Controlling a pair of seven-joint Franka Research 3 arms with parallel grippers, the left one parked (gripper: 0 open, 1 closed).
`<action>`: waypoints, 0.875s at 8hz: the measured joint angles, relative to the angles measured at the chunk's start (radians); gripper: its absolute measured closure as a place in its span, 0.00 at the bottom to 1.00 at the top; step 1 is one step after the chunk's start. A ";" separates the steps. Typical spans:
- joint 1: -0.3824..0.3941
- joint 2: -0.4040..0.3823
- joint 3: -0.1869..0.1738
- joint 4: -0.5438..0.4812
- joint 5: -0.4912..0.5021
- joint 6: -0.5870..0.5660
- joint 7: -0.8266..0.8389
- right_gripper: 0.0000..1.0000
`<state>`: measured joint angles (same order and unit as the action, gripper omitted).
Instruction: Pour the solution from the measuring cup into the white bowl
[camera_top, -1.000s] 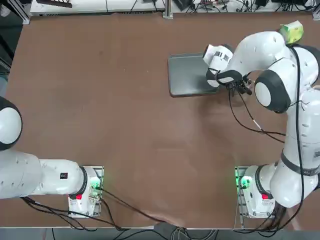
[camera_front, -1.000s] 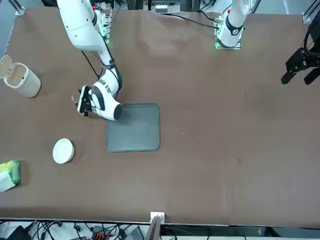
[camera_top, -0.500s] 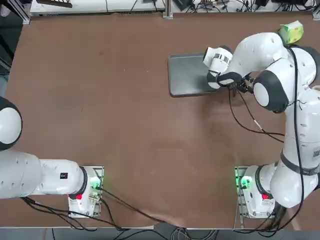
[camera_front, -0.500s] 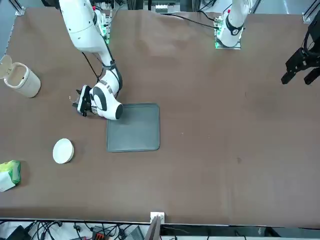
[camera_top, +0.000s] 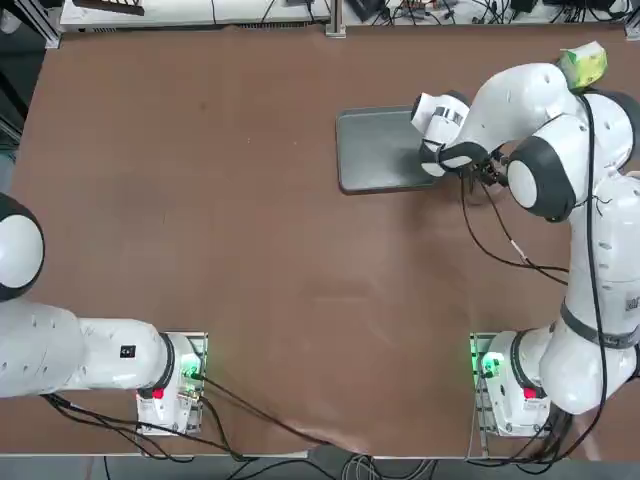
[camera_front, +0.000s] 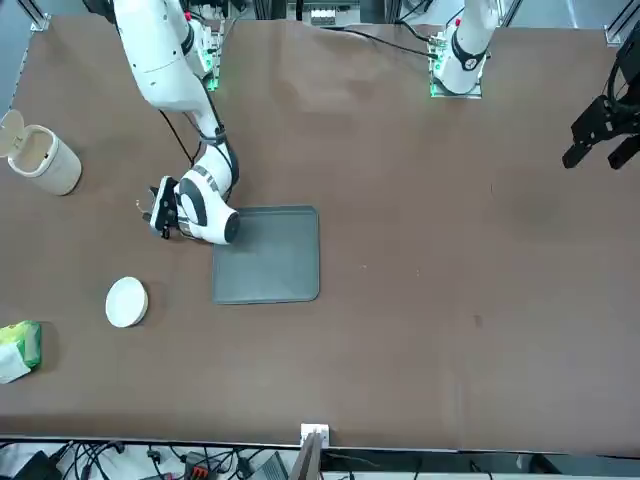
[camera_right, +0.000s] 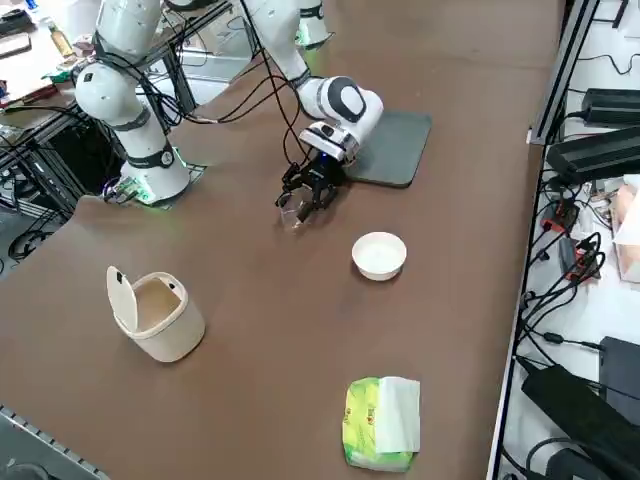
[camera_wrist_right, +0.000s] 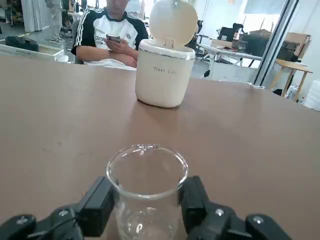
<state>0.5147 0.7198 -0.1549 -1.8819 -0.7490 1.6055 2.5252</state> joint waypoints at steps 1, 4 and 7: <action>-0.012 0.006 -0.001 -0.001 -0.024 0.001 0.016 0.26; -0.046 0.020 -0.001 -0.003 -0.058 0.046 0.037 0.26; -0.054 0.021 -0.001 -0.003 -0.058 0.077 0.041 0.26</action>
<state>0.4606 0.7411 -0.1560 -1.8854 -0.8070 1.6824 2.5662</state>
